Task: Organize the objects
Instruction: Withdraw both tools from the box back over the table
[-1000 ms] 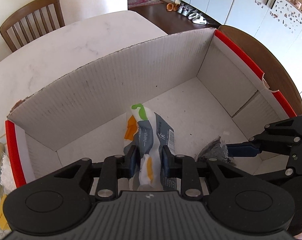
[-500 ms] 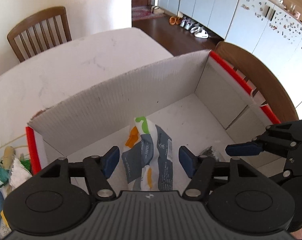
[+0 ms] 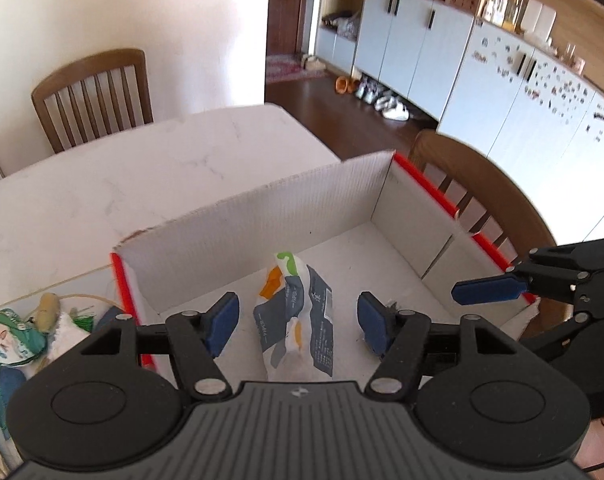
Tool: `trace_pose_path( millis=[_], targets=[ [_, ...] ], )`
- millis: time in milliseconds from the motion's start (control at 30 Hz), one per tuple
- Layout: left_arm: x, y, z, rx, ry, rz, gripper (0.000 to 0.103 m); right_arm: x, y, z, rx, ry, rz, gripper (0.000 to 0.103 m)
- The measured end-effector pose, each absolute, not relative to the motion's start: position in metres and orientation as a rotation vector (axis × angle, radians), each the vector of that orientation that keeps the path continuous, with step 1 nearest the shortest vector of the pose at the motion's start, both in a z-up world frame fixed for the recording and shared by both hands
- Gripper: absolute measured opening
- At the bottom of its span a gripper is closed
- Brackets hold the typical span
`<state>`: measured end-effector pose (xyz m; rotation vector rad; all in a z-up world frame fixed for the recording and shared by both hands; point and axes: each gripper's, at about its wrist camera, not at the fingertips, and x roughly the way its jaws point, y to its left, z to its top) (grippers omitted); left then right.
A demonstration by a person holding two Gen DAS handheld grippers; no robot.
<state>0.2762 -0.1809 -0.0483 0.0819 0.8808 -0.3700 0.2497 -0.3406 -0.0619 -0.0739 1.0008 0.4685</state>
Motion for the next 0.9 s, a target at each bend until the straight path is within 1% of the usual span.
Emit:
trace_pose_path(
  millis=[100, 167, 300, 467, 533, 567, 633, 667, 767, 900],
  targets=[
    [0.264, -0.172, -0.037, 0.065, 0.843, -0.369, 0.065, 0.242, -0.342, -0.051, -0.044, 0.975, 0.465, 0.068],
    [0.255, -0.163, -0.03, 0.056, 0.826, -0.384, 0.07, 0.237, -0.34, -0.046, -0.026, 0.961, 0.463, 0.068],
    [0.241, -0.145, -0.018, 0.027, 0.792, -0.394, 0.07, 0.224, -0.335, -0.037, 0.004, 0.924, 0.458, 0.069],
    [0.221, -0.123, -0.007, 0.023, 0.742, -0.378, 0.078, 0.209, -0.324, -0.029, -0.007, 0.87, 0.446, 0.069],
    [0.213, -0.114, -0.005, 0.029, 0.723, -0.372, 0.079, 0.202, -0.318, -0.025, -0.004, 0.85, 0.447, 0.07],
    [0.209, -0.108, -0.004, 0.031, 0.714, -0.364, 0.079, 0.199, -0.315, -0.023, 0.003, 0.843, 0.449, 0.07],
    [0.2, -0.095, -0.002, 0.029, 0.695, -0.347, 0.081, 0.193, -0.309, -0.019, 0.014, 0.826, 0.442, 0.078],
    [0.196, -0.09, -0.001, 0.028, 0.687, -0.344, 0.083, 0.19, -0.305, -0.017, 0.017, 0.814, 0.438, 0.08],
    [0.184, -0.071, 0.0, 0.023, 0.668, -0.326, 0.085, 0.181, -0.293, -0.011, 0.03, 0.79, 0.435, 0.082],
    [0.168, -0.043, -0.004, 0.01, 0.661, -0.305, 0.087, 0.17, -0.275, -0.005, 0.052, 0.766, 0.446, 0.087]
  ],
)
